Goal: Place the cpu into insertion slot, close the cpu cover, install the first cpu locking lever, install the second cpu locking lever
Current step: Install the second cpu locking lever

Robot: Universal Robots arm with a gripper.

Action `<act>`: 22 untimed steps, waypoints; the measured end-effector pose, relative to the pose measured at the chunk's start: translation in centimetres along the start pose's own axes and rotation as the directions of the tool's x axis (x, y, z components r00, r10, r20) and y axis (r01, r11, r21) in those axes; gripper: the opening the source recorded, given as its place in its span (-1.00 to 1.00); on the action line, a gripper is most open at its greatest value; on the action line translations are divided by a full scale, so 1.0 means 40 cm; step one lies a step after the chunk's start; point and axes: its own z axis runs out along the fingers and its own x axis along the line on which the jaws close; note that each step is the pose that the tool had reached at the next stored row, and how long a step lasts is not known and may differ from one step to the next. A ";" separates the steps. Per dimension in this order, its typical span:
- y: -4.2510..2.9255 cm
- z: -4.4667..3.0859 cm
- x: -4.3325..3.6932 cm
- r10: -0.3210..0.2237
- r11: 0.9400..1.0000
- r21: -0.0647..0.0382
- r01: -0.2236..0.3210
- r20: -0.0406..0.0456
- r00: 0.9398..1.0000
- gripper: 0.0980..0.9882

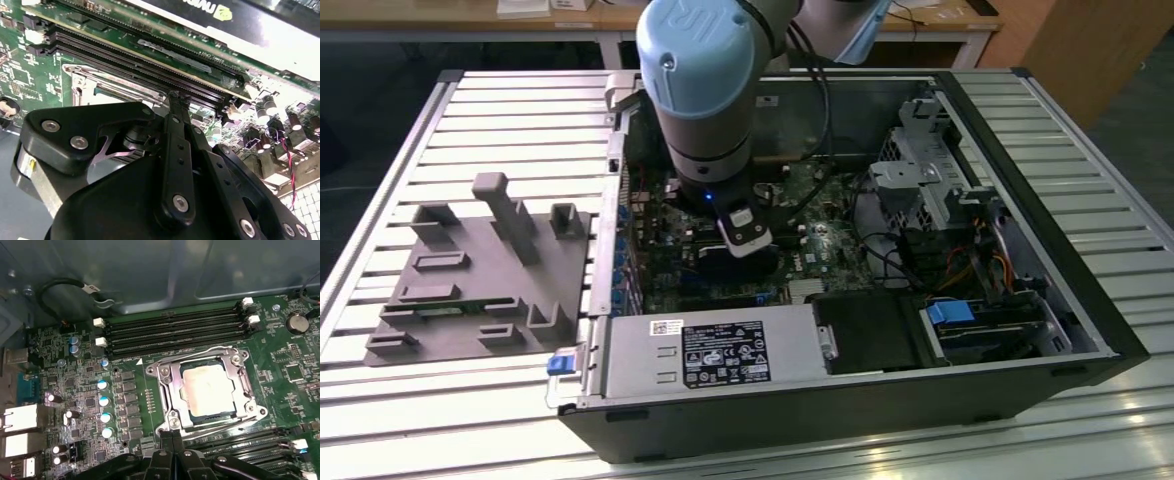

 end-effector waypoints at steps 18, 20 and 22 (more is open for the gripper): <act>-0.003 0.021 0.010 -0.004 1.000 -0.012 0.004 -0.004 1.000 -0.98; -0.003 0.021 0.011 -0.004 1.000 -0.012 0.004 -0.004 1.000 -0.98; -0.003 0.021 0.011 -0.004 1.000 -0.012 0.004 -0.004 1.000 -0.98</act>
